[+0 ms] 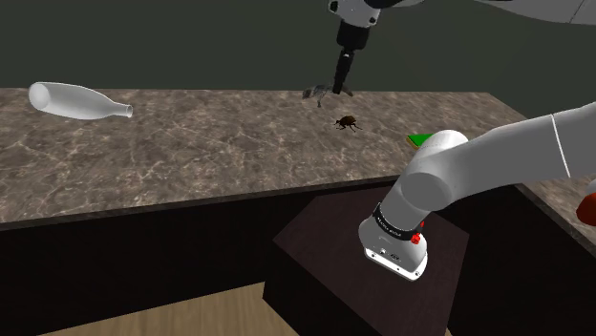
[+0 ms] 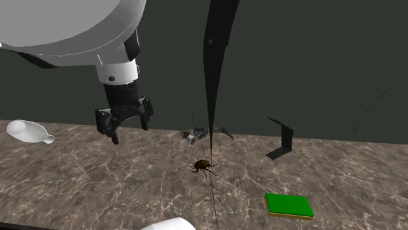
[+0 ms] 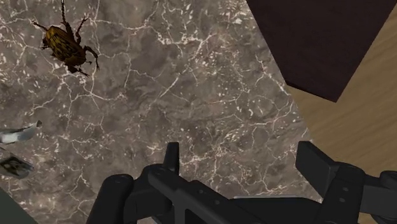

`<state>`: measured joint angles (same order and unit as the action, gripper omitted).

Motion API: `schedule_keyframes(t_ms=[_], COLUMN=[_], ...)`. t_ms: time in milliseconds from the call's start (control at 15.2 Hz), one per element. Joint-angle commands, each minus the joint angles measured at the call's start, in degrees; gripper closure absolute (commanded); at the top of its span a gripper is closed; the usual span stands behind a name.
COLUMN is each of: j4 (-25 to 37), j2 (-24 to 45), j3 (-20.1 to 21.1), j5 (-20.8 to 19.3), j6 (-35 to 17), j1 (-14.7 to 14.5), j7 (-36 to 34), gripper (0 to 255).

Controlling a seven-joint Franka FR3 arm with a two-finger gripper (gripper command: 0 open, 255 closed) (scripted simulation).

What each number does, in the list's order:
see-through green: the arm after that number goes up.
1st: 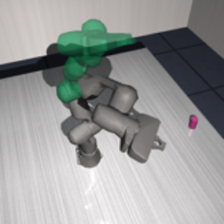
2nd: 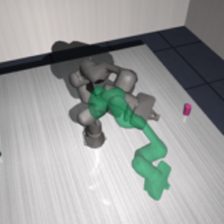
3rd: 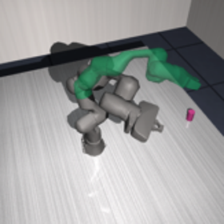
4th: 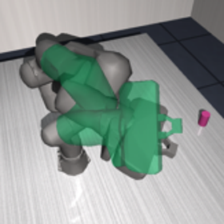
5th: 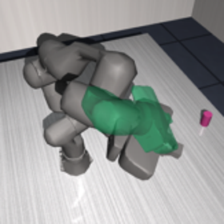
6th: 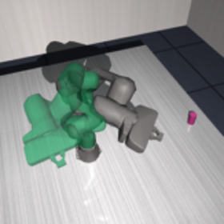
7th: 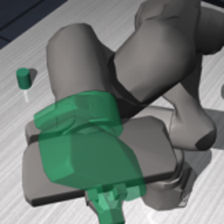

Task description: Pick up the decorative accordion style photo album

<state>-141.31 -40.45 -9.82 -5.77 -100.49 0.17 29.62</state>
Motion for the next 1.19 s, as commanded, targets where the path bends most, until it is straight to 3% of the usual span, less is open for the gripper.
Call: schedule_keyframes(t_ms=[0, 660, 1122], j4=[-0.66, 2.62, 9.91], j2=[1.10, 14.49, 28.76], j3=[-2.81, -15.29, -23.42], j5=[-2.56, -10.37, -9.08], j6=[-1.85, -13.85, -22.67], j1=[0.55, 0.67, -1.10], j7=[5.10, 27.08, 43.62], gripper=[0, 0, 0])
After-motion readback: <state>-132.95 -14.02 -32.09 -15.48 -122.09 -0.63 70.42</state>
